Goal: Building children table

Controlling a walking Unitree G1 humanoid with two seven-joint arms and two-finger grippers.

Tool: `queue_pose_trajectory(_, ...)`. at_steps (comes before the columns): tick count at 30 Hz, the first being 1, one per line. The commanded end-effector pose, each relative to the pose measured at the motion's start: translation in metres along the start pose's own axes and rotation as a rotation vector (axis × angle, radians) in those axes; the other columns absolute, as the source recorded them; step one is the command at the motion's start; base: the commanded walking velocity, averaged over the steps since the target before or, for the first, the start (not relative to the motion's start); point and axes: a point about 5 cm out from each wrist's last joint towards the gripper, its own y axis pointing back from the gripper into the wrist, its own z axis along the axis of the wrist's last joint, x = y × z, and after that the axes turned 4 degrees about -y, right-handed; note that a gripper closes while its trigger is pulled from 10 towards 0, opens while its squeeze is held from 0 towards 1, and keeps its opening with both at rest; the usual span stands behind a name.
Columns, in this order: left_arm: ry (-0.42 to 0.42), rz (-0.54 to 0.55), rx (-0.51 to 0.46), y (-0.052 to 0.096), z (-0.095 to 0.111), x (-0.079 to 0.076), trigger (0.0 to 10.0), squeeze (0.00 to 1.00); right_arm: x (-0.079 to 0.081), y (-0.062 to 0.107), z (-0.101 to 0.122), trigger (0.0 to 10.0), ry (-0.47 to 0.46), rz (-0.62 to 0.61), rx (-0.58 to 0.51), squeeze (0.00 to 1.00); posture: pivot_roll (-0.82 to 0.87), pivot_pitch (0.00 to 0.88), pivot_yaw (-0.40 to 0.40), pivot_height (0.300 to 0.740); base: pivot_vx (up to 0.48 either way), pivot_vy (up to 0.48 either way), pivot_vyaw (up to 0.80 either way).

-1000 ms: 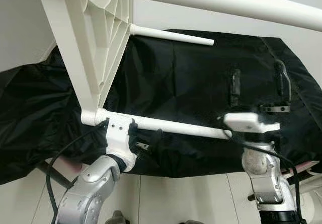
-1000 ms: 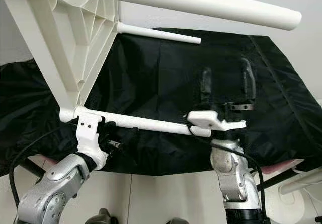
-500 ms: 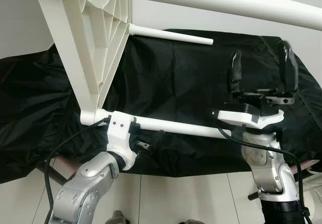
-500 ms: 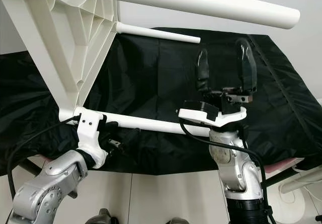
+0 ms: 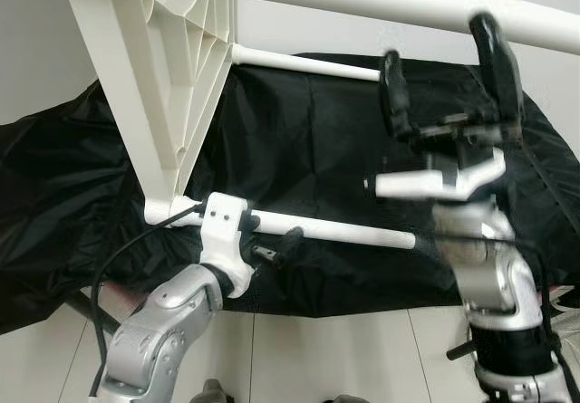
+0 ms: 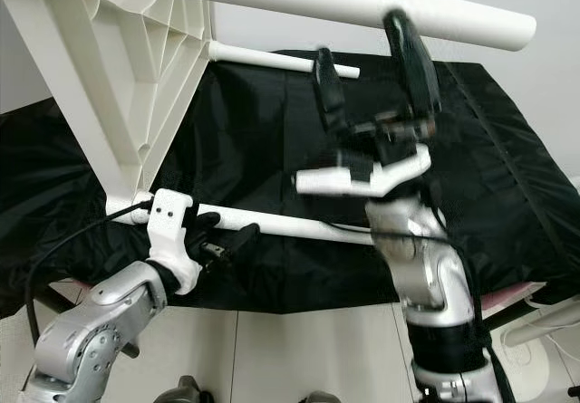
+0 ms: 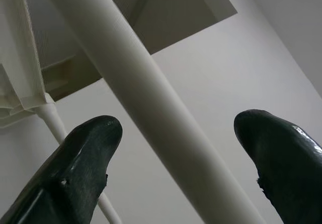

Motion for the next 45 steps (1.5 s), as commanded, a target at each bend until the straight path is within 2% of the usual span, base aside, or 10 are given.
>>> queue_pose_trajectory(1, -0.001, -0.019, 0.002, -0.001, -0.001, 0.0, 10.0, 0.0, -0.001, -0.001, 0.0, 10.0, -0.01, 0.016, 0.001, 0.0, 0.02, 0.028, 0.004, 0.74, 0.0, 0.0, 0.0)
queue_pose_trajectory(4, 0.001, -0.019, 0.0, -0.003, -0.001, 0.0, 10.0, 0.0, -0.003, -0.007, -0.001, 10.0, -0.011, 0.02, -0.007, 0.0, 0.02, 0.027, 0.005, 0.74, 0.0, 0.0, 0.0)
queue_pose_trajectory(8, 0.002, -0.027, -0.011, -0.008, 0.002, -0.002, 10.0, 0.0, 0.0, -0.033, -0.004, 10.0, 0.013, 0.143, -0.041, 0.0, 0.01, 0.026, 0.007, 0.74, 0.0, 0.0, 0.0)
queue_pose_trajectory(12, 0.002, -0.03, -0.013, -0.01, 0.002, -0.003, 10.0, 0.0, -0.003, -0.046, -0.001, 10.0, 0.018, 0.153, -0.064, 0.0, 0.0, 0.028, 0.006, 0.74, 0.0, 0.0, 0.0)
queue_pose_trajectory(19, 0.005, -0.031, -0.017, -0.011, 0.002, -0.003, 10.0, 0.0, -0.003, -0.054, 0.0, 10.0, 0.024, 0.183, -0.063, 0.0, 0.0, 0.028, 0.006, 0.74, 0.0, 0.0, 0.0)
queue_pose_trajectory(20, 0.007, -0.03, -0.021, -0.013, 0.003, -0.004, 10.0, 0.0, -0.001, -0.061, -0.001, 10.0, 0.035, 0.229, -0.046, 0.0, -0.01, 0.028, 0.005, 0.74, 0.0, 0.0, 0.0)
queue_pose_trajectory(30, 0.014, -0.041, -0.033, -0.016, 0.005, -0.007, 10.0, 0.0, 0.009, -0.07, 0.0, 10.0, 0.04, 0.338, 0.029, 0.0, -0.01, 0.027, 0.008, 0.74, 0.0, 0.0, 0.0)
queue_pose_trajectory(45, 0.018, -0.043, -0.031, -0.017, 0.004, -0.008, 10.0, 0.0, 0.032, -0.074, 0.011, 10.0, 0.034, 0.418, 0.033, 0.0, -0.01, 0.037, 0.006, 0.74, 0.0, 0.0, 0.0)
